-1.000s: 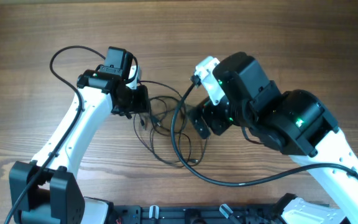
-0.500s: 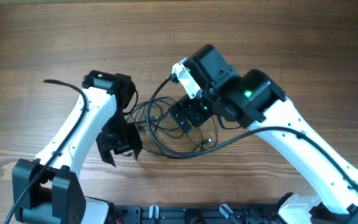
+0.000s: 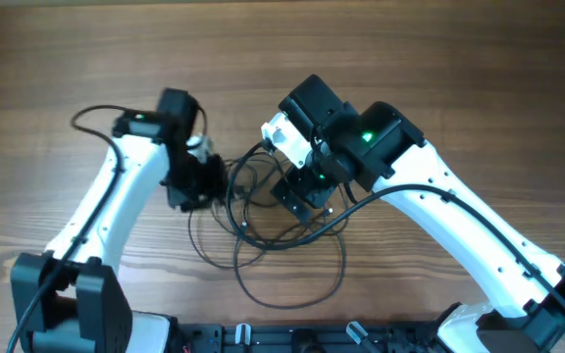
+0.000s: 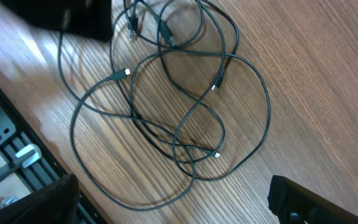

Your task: Untangle cables

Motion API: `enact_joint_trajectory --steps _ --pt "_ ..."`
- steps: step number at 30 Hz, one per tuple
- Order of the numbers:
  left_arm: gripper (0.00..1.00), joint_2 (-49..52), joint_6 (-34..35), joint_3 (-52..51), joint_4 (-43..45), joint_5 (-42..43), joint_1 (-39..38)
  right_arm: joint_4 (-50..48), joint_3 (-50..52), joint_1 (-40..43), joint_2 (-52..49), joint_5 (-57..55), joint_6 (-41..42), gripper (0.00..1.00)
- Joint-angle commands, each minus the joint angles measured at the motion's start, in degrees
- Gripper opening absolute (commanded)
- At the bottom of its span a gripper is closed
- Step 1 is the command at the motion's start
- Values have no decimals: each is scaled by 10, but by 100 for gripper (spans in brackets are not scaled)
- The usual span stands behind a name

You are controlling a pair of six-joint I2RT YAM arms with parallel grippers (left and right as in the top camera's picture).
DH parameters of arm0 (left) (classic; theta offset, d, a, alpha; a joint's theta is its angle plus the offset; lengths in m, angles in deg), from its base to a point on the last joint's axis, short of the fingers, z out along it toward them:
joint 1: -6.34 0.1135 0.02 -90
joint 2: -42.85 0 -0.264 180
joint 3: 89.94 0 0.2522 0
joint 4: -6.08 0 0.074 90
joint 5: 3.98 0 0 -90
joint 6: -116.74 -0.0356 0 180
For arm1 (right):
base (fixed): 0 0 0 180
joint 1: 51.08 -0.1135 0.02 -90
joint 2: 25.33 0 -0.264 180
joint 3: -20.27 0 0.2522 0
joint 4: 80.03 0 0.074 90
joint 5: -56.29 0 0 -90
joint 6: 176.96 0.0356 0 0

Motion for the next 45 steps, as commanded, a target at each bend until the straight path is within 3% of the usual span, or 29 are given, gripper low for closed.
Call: enact_joint_trajectory --steps 1,3,8,12,15,24,28,32,33,39,45 --pt "45 1 89 1 62 -97 63 -19 1 2 -5 3 52 100" --pt "45 1 120 1 85 -143 98 -43 1 2 -6 3 141 100" --pt "47 1 133 1 61 -154 180 -72 23 2 -47 -14 243 100" --pt "50 1 126 1 44 -154 198 -89 36 8 -120 -47 236 100" --pt "54 1 127 1 37 -154 197 -117 36 11 -175 -51 133 99" --pt "57 1 127 1 37 -154 197 -154 57 12 -280 -45 108 71" --pt "58 1 127 1 37 -154 197 -156 57 12 -287 -44 108 52" --pt "58 1 127 1 37 -154 197 -156 57 12 -287 -22 109 10" --pt "58 1 127 1 37 -154 197 -155 57 12 -286 -9 110 4" --pt "59 1 127 1 37 -154 197 -55 -27 12 -265 -2 110 4" --pt "63 1 111 1 23 -154 197 14 -281 12 -176 -24 104 4"
